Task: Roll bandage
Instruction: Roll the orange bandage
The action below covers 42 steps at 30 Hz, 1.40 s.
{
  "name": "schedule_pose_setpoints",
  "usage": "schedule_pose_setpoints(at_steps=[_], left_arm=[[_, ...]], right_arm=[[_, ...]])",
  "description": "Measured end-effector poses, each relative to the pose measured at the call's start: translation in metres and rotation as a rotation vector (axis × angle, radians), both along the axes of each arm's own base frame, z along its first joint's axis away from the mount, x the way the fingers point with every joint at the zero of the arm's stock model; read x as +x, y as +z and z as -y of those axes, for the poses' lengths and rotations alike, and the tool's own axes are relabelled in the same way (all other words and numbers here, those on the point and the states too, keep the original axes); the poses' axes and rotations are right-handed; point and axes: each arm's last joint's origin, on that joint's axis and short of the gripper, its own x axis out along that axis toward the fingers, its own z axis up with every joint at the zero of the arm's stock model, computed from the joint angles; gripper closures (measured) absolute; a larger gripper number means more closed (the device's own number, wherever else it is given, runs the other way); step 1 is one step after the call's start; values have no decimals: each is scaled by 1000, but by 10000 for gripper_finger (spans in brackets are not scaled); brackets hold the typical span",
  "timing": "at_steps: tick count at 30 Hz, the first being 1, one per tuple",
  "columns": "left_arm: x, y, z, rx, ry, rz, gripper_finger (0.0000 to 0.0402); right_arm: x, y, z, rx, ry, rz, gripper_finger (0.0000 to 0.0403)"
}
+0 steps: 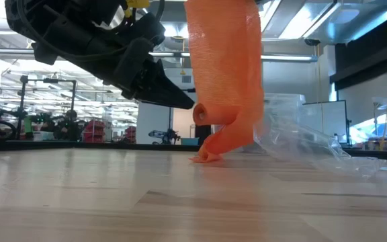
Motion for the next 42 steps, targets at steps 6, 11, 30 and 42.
schedule_pose_setpoints(at_steps=[6, 11, 30, 42], left_arm=[[4, -9, 2, -14, -1, 11, 313], [8, -21, 7, -14, -16, 27, 313], [31, -13, -1, 103, 115, 90, 328], [26, -1, 4, 127, 95, 71, 399]], right_arm=[[0, 0, 0, 0, 0, 5, 229], [0, 1, 0, 0, 0, 8, 229], [0, 0, 0, 41, -10, 2, 229], [-4, 4, 1, 44, -67, 11, 229]])
